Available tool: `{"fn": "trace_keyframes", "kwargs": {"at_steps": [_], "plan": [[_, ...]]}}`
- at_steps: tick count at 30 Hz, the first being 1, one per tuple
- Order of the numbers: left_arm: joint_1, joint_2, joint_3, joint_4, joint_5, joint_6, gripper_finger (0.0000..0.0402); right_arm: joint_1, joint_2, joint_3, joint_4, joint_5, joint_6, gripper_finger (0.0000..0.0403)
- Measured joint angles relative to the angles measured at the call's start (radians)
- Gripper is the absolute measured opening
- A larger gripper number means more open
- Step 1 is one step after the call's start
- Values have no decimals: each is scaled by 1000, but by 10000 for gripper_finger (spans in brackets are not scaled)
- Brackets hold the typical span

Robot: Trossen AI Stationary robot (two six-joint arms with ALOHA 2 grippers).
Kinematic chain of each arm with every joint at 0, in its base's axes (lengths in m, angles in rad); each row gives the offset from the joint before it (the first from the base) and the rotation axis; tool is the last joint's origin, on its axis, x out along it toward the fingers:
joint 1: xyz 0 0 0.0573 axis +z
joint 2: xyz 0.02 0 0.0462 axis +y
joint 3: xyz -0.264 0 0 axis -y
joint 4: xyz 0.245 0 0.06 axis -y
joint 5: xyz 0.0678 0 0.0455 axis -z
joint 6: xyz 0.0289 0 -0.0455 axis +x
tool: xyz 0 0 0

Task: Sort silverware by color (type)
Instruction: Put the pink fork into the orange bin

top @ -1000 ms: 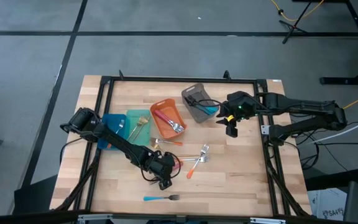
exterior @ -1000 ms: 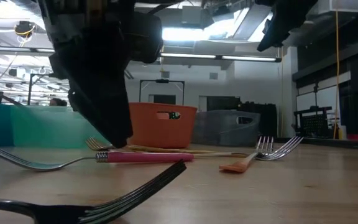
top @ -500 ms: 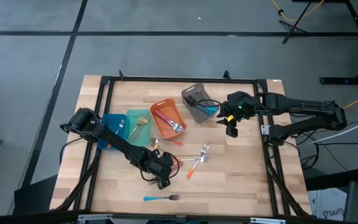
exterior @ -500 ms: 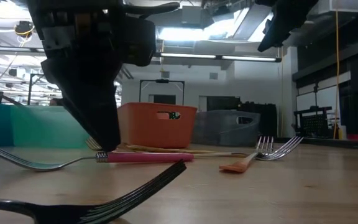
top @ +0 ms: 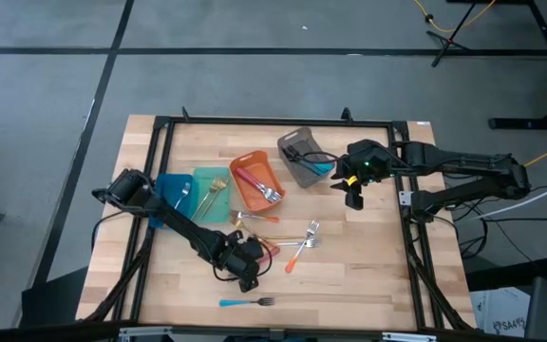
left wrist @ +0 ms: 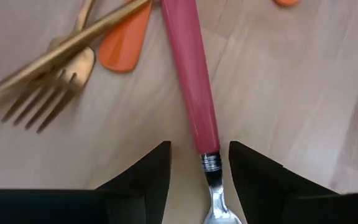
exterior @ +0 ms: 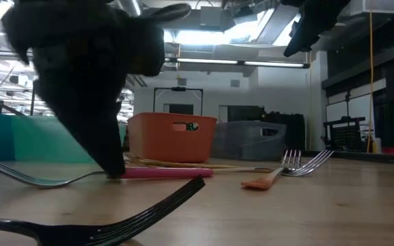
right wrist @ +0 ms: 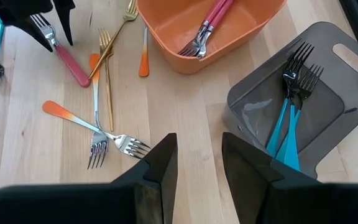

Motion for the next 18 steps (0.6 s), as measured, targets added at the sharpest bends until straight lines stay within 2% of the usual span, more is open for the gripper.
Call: {"fn": "trace_keyframes", "kwargs": {"at_steps": [11, 18], "plan": [[-18, 36, 4, 8, -52, 2, 156, 0, 0, 0, 0, 0, 0, 115], [-21, 38, 3, -22, -57, 4, 120, 0, 0, 0, 0, 0, 0, 115]]}}
